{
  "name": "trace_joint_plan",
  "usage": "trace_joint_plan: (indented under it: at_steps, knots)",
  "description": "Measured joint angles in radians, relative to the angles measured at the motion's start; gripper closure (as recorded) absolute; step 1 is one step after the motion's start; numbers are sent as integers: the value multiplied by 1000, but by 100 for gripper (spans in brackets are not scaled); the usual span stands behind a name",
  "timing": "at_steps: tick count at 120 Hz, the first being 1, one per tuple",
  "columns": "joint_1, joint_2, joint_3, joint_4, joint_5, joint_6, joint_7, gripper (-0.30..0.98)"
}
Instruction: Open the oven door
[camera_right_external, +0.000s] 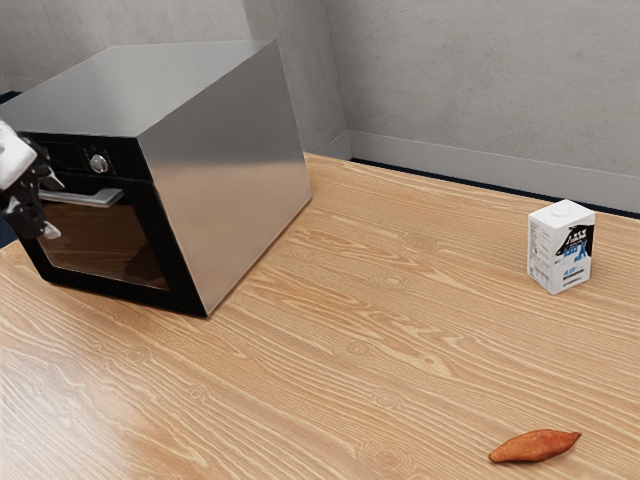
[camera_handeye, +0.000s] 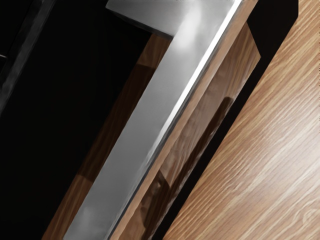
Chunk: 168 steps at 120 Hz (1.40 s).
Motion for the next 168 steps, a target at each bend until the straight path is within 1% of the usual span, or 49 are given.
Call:
trace_joint_plan:
  at_steps: [8, 12, 14, 16, 20, 22, 26, 32, 36, 38, 40, 44, 48, 51, 54, 58, 61, 65, 71, 75, 83, 96, 106, 126, 128, 130, 140, 144, 147, 155, 168]
  knots:
    - [3, -16, -6, -29, -1, 4, 3, -1]
    - [3, -63, -9, -84, -1, 10, 4, 3]
    - [4, -110, -12, -137, -1, 17, 5, 6]
    - [5, -172, -20, -206, -1, 25, 5, 9]
    - [1, -299, -38, -343, -1, 44, 6, 8]
    - [-1, -377, -48, -425, -1, 53, 7, 9]
    - [-14, -545, -70, -591, -1, 71, 8, 7]
    - [-68, -812, -95, -831, 0, 87, 11, 5]
    - [-102, -955, -118, -934, 1, 84, 12, 4]
    - [-112, -1010, -123, -948, 1, 76, 13, 4]
    - [-119, -1045, -121, -893, 1, 59, 14, 3]
    - [-127, -1066, -113, -754, 2, 24, 16, 3]
    - [-131, -1026, -122, -567, 1, -8, 18, 2]
    - [-133, -957, -132, -418, -2, -30, 17, 2]
    - [-135, -851, -152, -253, -8, -56, 11, 1]
    - [-135, -642, -198, 40, -13, -128, -11, 1]
    - [-135, -511, -226, 195, -16, -186, -43, 1]
    - [-136, -357, -269, 319, -19, -253, -101, 1]
    - [-138, -192, -317, 407, -24, -337, -184, 1]
    - [-139, -111, -342, 435, -26, -383, -239, 1]
    - [-148, 7, -372, 454, -24, -464, -353, 0]
    - [-132, 118, -392, 448, -20, -551, -515, 0]
    - [-124, 152, -398, 446, -15, -593, -621, 0]
    - [-145, 161, -399, 446, -11, -640, -794, 0]
    - [-163, 162, -383, 447, -10, -643, -808, 0]
    - [-201, 162, -345, 447, -8, -645, -823, 0]
    - [-463, 161, -86, 447, -5, -656, -888, 0]
    - [-550, 160, 3, 448, -6, -659, -912, 0]
    - [-599, 160, 51, 448, -6, -661, -929, 0]
    - [-655, 160, 110, 448, -7, -665, -972, 0]
    - [-667, 160, 131, 448, -8, -670, -1031, 0]
